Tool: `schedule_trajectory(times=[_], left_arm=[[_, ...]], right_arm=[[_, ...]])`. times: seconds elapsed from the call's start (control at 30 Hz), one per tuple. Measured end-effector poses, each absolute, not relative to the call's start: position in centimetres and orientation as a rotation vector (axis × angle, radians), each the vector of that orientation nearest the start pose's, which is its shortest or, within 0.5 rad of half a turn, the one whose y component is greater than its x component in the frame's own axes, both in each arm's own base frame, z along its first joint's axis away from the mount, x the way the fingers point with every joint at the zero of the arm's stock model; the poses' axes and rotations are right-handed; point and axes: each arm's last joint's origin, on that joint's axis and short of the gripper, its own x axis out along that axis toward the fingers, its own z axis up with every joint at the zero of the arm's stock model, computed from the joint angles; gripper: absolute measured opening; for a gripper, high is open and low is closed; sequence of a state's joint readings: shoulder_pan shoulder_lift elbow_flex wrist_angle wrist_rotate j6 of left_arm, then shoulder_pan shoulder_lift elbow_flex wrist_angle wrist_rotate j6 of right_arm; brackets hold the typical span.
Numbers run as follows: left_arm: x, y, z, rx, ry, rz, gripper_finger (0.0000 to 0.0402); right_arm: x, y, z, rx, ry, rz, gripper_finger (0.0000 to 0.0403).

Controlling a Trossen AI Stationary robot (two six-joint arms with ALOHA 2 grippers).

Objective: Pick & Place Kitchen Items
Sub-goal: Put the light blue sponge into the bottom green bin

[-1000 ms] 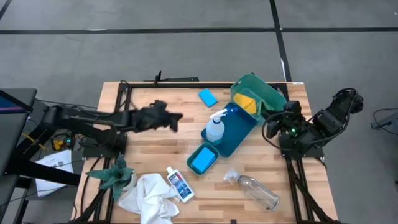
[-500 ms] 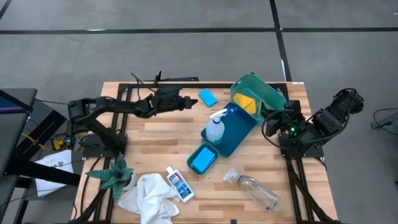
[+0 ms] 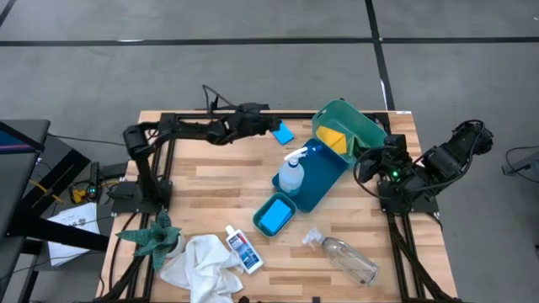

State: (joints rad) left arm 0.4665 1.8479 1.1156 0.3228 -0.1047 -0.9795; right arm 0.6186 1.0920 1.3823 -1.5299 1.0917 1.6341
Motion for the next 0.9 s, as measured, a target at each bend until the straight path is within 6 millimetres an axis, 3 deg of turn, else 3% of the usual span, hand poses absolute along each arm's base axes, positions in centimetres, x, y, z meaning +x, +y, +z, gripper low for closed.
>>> schedule_trajectory(times=[0.17,0.37,0.67,0.9], left_arm=[[36.4,19.7,16.9,-1.186,0.119,0.779,0.0152],[36.8,19.5,14.2,-1.262,0.152,0.826,0.0189],[36.9,19.7,14.8,-1.255,0.144,0.857,0.0195],[38.2,19.5,16.9,-1.129,0.243,0.956,0.0191]], right_arm=[[13.1,6.2,38.8,0.593,0.282,-0.850,0.0127],[13.1,6.2,38.8,0.593,0.283,-0.849,0.0127],[13.1,6.2,38.8,0.588,0.306,-0.844,0.0127],[13.0,6.2,38.7,0.572,0.313,-0.845,0.0127]])
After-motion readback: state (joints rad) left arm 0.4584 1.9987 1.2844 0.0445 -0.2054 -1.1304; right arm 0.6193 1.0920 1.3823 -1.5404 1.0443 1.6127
